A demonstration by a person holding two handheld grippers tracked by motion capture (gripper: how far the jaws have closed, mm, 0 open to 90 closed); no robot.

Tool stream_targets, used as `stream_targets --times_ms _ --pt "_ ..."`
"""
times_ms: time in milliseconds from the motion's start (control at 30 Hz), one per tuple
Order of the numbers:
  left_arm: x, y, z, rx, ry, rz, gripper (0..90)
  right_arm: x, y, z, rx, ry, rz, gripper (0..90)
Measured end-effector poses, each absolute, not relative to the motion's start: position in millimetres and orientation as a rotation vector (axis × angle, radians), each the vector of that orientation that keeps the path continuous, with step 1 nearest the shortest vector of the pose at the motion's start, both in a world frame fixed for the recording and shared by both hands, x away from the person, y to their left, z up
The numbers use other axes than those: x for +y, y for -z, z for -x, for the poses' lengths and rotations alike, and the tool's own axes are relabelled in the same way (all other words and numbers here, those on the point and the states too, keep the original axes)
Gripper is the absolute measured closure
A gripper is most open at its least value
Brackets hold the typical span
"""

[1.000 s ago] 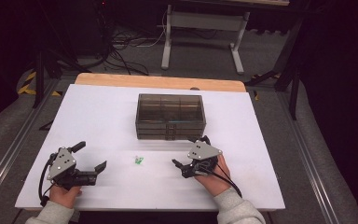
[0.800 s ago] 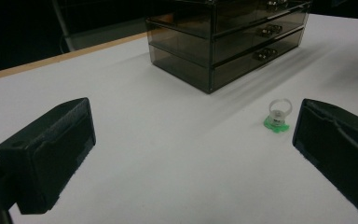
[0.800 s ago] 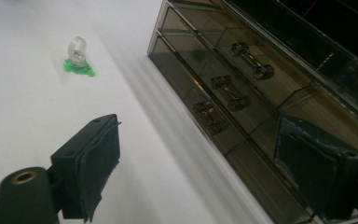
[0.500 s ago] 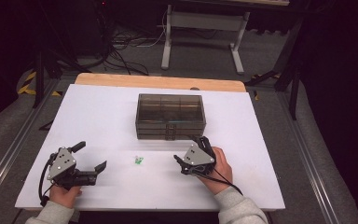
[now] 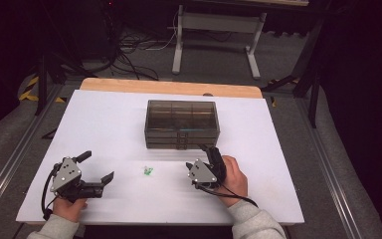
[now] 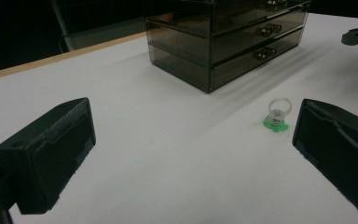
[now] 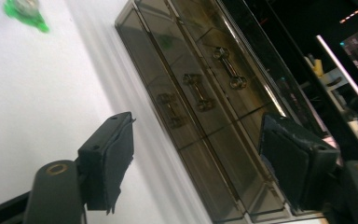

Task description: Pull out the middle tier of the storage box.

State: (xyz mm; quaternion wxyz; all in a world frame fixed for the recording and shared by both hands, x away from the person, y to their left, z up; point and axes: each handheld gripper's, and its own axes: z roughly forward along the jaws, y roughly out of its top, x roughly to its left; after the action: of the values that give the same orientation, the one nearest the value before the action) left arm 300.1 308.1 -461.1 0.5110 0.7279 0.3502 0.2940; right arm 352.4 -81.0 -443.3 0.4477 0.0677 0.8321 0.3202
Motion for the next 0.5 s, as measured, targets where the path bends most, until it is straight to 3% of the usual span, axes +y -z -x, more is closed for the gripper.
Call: stream_targets --times_ms 167,500 --pt "308.2 461.1 -300.1 0.841 -0.706 -1.752 0.3 -78.3 443.1 -351.5 2.031 -0.757 -0.156 36.0" --pt "308.2 461.0 -299.9 0.838 -0.705 -1.755 0.3 -72.6 444.6 -349.3 1.966 -0.67 -0.09 38.6"
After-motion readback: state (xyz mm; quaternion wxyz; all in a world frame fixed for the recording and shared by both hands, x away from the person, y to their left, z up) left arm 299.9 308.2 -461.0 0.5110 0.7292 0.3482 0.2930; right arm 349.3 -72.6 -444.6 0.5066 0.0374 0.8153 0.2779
